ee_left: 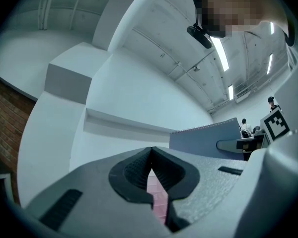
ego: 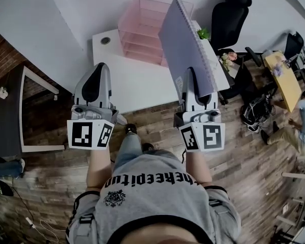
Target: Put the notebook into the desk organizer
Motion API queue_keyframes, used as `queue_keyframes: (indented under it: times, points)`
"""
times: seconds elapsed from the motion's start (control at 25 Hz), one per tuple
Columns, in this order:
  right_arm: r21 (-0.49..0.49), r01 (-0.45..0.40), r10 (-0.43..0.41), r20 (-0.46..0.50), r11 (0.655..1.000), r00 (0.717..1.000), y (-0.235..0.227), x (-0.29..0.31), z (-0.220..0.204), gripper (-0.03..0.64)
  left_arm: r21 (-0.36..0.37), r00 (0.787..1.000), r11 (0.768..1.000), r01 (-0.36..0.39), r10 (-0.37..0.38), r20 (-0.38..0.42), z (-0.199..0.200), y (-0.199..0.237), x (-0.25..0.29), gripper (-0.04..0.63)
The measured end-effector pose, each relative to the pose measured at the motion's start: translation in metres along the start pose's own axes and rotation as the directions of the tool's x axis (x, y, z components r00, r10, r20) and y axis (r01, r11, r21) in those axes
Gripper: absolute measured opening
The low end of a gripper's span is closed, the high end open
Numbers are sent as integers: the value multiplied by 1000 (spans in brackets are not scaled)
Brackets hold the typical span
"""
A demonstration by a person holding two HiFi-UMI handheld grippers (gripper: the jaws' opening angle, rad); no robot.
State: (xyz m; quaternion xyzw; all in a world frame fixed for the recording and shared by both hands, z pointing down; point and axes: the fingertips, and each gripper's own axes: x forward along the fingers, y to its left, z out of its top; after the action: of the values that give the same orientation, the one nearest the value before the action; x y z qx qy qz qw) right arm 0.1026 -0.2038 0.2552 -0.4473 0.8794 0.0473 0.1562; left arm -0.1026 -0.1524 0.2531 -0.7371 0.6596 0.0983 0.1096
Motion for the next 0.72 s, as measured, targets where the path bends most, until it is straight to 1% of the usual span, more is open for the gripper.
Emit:
queue_keyframes:
  times: [0.16, 0.32, 0.72]
  points:
    - [2, 1, -1, -7, 1000, 1000, -4, 12, -9, 31, -7, 1000, 1000, 1, -1, -2, -9, 8, 14, 3]
    - [-5, 14, -14, -1, 1000, 1000, -9, 29, -13, 31, -8, 1000, 1000, 24, -24, 2, -14, 14, 35, 3]
    - [-17, 52, -52, 10, 998, 999, -20, 93, -25, 32, -13, 998, 998, 69, -69, 15, -24, 52, 99, 3]
